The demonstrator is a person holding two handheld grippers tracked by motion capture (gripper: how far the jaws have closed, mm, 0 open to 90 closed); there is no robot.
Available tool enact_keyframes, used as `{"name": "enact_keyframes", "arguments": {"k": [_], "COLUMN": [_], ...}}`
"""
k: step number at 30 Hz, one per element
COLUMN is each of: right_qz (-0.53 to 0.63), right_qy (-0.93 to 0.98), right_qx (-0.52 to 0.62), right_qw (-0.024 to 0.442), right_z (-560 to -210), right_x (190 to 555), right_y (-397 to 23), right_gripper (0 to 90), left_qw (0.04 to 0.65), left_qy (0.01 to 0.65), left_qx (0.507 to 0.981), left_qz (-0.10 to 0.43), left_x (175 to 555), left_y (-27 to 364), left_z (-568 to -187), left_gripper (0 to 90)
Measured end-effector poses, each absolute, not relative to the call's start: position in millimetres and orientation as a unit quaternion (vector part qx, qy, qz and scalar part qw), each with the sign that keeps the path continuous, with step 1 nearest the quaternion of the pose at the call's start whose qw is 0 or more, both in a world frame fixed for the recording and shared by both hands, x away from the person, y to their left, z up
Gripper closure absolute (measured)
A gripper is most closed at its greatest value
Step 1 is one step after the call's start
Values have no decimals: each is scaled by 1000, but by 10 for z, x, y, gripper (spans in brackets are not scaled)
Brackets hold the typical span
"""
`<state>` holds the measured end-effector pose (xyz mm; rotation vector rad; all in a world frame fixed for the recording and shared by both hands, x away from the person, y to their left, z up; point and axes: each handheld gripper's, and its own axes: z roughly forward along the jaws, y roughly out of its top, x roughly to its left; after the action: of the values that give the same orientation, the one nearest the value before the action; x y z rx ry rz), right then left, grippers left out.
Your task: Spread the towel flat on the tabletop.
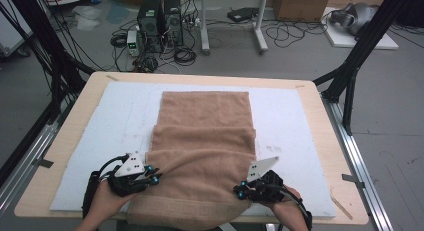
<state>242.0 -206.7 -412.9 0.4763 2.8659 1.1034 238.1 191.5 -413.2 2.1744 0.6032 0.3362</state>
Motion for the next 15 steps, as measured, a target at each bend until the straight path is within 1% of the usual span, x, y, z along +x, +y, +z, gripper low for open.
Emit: {"name": "enact_keyframes", "arguments": {"k": [5,7,8,10,11,13,15], "right_qz": [365,386,393,402,405,402,392], "right_qy": [922,915,912,907,905,905,906], "right_qx": [131,119,117,122,125,134,149], "right_qw": [17,21,25,29,36,40,55], "right_z": [-3848,-3722,-3672,-3609,-3596,-3609,-3665], "right_x": [2253,2194,2177,2193,2220,2300,2401], "right_y": [-2149,-2176,-2185,-2201,-2205,-2197,-2173], "right_gripper": [861,836,773,722,707,676,647], "left_qw": [427,429,431,433,433,434,432], "left_qy": [218,206,205,211,217,226,236], "left_qx": [868,871,870,867,865,862,861], "left_qz": [128,125,124,130,131,131,129], "left_x": [2246,2206,2199,2216,2240,2310,2393], "left_y": [1928,1938,1940,1944,1948,1960,1959], "left_z": [-3882,-3804,-3781,-3759,-3762,-3790,-3851], "left_gripper": [788,777,747,615,567,521,508]}}
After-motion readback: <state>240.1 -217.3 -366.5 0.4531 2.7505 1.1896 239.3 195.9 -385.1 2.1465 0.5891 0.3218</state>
